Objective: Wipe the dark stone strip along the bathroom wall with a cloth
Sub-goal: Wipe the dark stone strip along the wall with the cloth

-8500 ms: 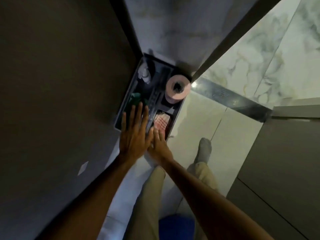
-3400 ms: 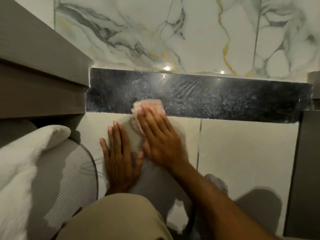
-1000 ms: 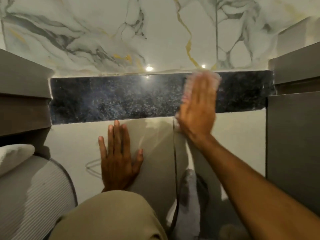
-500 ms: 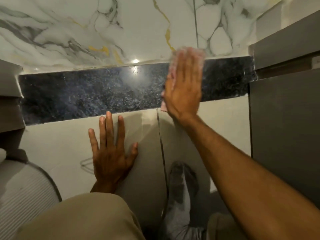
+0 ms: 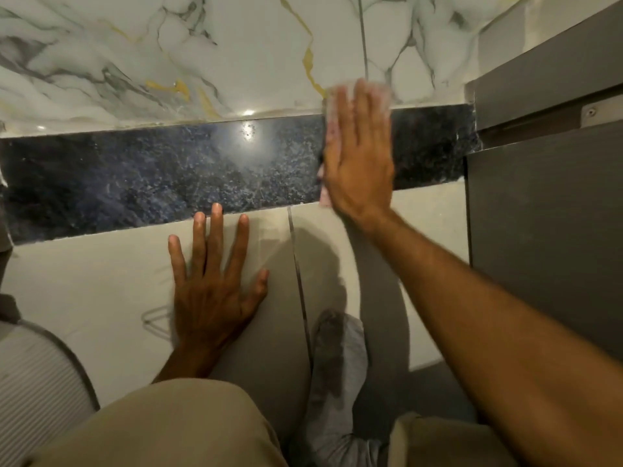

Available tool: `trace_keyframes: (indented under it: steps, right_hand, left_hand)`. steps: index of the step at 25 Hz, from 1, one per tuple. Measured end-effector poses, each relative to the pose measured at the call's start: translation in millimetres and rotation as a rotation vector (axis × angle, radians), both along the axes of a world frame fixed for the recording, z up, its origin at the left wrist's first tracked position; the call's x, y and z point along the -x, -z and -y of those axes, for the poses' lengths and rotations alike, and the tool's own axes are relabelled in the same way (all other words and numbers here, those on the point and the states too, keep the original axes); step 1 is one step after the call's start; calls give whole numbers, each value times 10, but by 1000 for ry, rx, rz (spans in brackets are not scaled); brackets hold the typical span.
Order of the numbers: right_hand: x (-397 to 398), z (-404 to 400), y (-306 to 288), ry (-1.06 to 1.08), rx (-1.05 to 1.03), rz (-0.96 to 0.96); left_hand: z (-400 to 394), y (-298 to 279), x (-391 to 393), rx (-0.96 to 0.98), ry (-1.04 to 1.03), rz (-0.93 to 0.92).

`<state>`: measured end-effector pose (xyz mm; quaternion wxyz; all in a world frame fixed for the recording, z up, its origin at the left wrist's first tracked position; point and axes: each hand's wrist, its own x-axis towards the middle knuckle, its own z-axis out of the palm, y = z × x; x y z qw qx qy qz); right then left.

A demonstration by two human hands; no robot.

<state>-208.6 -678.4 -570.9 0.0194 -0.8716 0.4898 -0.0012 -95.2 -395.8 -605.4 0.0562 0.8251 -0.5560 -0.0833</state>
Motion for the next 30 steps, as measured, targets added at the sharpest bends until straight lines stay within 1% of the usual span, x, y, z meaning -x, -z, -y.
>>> trace_keyframes:
  steps: [1,2,3,5,7,9,10,13,14,15,17,19,20,21,22,24,26,27,28,30]
  right_hand:
    - [132,-239,-24,-44,-34,20]
    - [356,-478,-92,-39,-87,24]
    - [588,-592,-172,30,-123,21]
    - [798,-328,-217,229,-110,-18]
    - [667,232,-203,411,-45,-63]
    - [537,521,-144,447,-39,-82]
    - [501,391,-118,451,-38,-84]
    - [645,-615,-164,445,-80,-86]
    - [683,-758,-199,468,-94,-70]
    - [671,-694,-219,494,-104,-59]
    - [492,-212,-178,557,-66,-25]
    - [158,203,-80,490,4,-92]
    - [-45,150,-40,373,50,-101]
    - [-226,-78,-9,225,73,-81]
    - [-347,-429,-7,76,42,-22]
    - [-179,-1086,-96,-157,-69,67]
    - [238,-1185,-220,-264,-96,59]
    - [328,-1041,-196,-231,-93,30]
    - [265,-830,-164,-117,-71,15]
    - [-266,-503,-95,125,-4,11]
  left_hand:
    - [4,-20,5,-2,-3,-8]
    - [11,-52,14,-5,-2,-17]
    - [22,-91,22,-12,-6,-25]
    - [43,-121,24,-10,-23,-27]
    - [22,-83,36,-1,-29,-13]
    - [13,-24,32,10,-21,18]
    - [14,-9,25,6,-25,27]
    - [17,-48,42,-2,-35,20]
    - [20,-68,45,-6,-40,14]
    - [32,-76,57,-1,-43,5]
    - [35,-61,52,8,-38,-3]
    - [39,-5,30,1,-44,23]
    - [38,10,23,-8,-46,28]
    - [34,5,27,-12,-49,27]
    - [22,-18,32,-13,-54,34]
    - [17,-77,53,-13,-61,43]
    - [55,-153,43,-10,-69,5]
    - [81,-168,40,-8,-81,-10]
    - [96,-165,37,-5,-95,-17]
    - [83,-121,29,4,-111,-23]
